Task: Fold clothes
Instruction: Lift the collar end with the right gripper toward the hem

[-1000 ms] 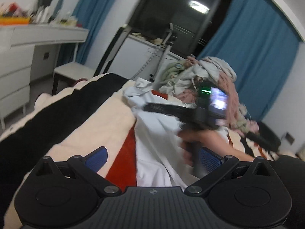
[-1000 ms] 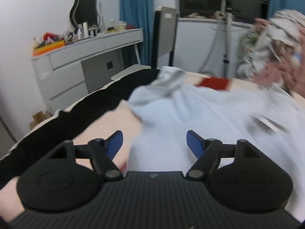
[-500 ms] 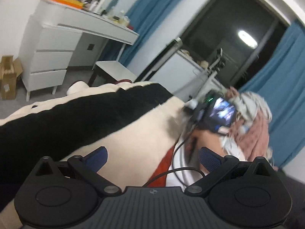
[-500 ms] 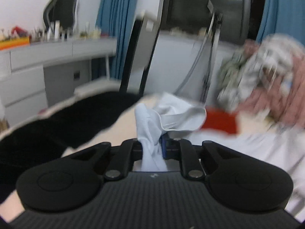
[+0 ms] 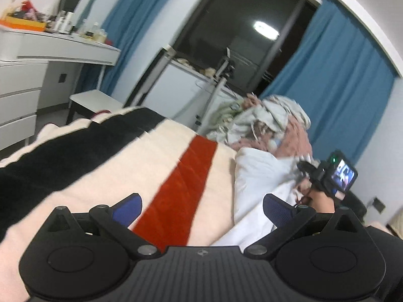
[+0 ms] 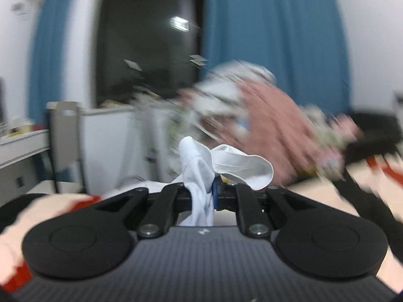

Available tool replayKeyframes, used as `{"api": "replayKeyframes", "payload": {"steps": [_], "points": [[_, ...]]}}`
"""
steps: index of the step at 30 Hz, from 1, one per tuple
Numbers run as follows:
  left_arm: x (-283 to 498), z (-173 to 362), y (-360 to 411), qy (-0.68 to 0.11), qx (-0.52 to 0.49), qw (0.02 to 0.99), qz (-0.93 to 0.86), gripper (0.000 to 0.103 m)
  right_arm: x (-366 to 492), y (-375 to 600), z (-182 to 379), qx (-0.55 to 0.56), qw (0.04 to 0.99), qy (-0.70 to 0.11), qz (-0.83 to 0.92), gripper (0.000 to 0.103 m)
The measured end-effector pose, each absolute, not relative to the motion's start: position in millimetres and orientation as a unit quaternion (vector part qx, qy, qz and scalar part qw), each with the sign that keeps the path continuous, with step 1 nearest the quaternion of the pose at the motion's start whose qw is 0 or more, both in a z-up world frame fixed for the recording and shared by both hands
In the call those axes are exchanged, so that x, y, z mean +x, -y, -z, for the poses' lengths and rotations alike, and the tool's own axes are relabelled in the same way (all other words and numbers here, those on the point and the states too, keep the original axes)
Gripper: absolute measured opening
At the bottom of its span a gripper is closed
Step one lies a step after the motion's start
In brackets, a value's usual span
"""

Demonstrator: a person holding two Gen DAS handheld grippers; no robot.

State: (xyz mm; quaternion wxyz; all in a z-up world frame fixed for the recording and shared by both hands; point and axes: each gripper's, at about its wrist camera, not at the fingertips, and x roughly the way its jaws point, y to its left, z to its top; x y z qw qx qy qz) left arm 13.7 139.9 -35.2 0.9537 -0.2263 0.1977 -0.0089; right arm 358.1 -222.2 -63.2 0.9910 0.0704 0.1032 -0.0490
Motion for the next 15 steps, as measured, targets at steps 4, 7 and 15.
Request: {"api": "replayKeyframes", "payload": {"steps": [4, 7, 15], "points": [[20, 42, -116, -0.22, -0.198, 0.955, 0.022, 0.103, 364, 265, 102, 0.103, 0.982, -0.146, 0.052, 0.014], [32, 47, -105, -0.227, -0.18, 0.957, 0.021, 0.103, 366, 277, 113, 0.139, 0.974, -0.176, 0.035, 0.029], [38, 43, -89, -0.227, -0.151, 0.961, 0.046, 0.103, 320, 245, 79, 0.086, 0.979, -0.182, -0.026, 0.075]]}}
